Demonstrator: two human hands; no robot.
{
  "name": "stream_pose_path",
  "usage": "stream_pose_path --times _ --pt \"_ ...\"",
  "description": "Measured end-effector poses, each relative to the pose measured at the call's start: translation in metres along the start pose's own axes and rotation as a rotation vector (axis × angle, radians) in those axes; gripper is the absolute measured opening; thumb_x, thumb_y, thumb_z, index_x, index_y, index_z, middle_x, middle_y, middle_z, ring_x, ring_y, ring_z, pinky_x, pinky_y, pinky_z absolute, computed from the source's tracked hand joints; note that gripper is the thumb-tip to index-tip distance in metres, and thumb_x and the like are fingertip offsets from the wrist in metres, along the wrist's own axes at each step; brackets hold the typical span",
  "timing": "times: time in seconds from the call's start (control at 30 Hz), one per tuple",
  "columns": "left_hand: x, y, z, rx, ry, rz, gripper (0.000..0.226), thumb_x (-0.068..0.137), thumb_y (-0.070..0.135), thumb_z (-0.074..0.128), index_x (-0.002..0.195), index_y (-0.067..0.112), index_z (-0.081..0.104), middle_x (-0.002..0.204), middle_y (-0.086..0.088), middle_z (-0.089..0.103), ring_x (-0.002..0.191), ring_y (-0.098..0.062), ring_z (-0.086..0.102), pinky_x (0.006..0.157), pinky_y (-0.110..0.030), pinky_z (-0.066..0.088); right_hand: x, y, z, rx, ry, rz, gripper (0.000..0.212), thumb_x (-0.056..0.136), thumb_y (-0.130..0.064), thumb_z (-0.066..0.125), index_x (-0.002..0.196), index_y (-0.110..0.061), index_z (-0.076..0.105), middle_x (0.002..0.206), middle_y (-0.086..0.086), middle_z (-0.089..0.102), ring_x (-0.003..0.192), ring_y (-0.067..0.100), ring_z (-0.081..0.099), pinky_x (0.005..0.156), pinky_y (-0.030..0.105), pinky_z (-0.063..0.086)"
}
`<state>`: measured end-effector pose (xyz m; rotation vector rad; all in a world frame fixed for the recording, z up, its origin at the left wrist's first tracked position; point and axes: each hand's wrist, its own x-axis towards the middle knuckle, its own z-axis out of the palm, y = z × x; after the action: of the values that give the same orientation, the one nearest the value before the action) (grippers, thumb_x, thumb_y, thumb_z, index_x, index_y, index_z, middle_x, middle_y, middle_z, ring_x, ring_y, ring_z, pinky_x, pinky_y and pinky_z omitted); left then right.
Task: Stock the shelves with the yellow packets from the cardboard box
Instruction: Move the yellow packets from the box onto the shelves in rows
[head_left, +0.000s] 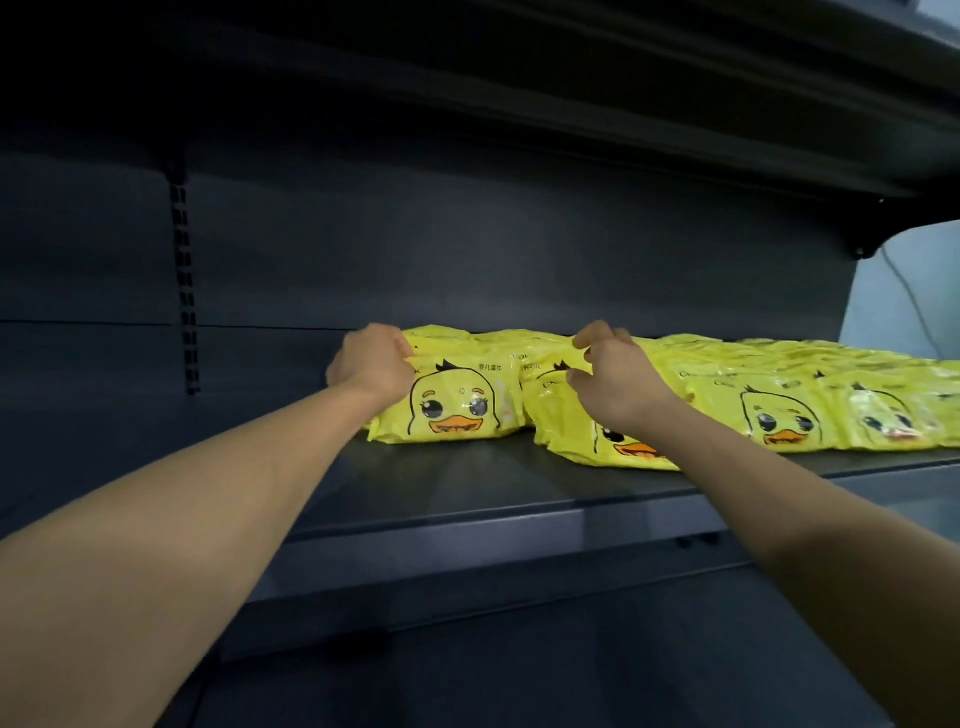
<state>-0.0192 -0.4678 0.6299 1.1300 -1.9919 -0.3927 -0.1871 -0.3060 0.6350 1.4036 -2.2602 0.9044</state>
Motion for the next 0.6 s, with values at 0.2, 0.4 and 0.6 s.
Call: stream_pose_path --times 0.2,0.4,0.6 --pt "-0.017 0.005 -0.012 0.182 0.058 0.100 0.041 0.084 0.000 0.051 0.120 0.018 0.056 0.125 -0.008 0.050 0.115 -0.029 0.051 0.082 -0.035 0.042 -0.025 0.009 -0.007 0.021 0.025 -0.004 0.048 0.087 -0.022 0.060 0.130 -0.011 0.042 0.131 0.012 0.043 0.121 0.030 0.043 0.097 0.036 0.039" --pt "-0.057 0.029 -0.027 0.225 0.013 0.211 0.040 0.083 0.004 0.058 0.119 0.019 0.054 0.124 -0.006 0.051 0.115 -0.026 0.051 0.086 -0.037 0.046 -0.063 0.015 -0.024 0.079 0.020 -0.038 0.050 0.087 -0.022 0.062 0.131 -0.011 0.043 0.132 0.012 0.042 0.124 0.029 0.040 0.101 0.036 0.037" --pt "-0.122 0.067 -0.016 0.183 -0.134 0.199 0.033 0.086 0.011 0.058 0.117 0.021 0.053 0.119 -0.002 0.058 0.109 -0.024 0.055 0.087 -0.036 0.049 -0.109 0.034 -0.040 0.124 -0.075 -0.053 0.051 0.087 -0.023 0.062 0.132 -0.013 0.041 0.130 0.011 0.045 0.123 0.027 0.044 0.099 0.038 0.041"
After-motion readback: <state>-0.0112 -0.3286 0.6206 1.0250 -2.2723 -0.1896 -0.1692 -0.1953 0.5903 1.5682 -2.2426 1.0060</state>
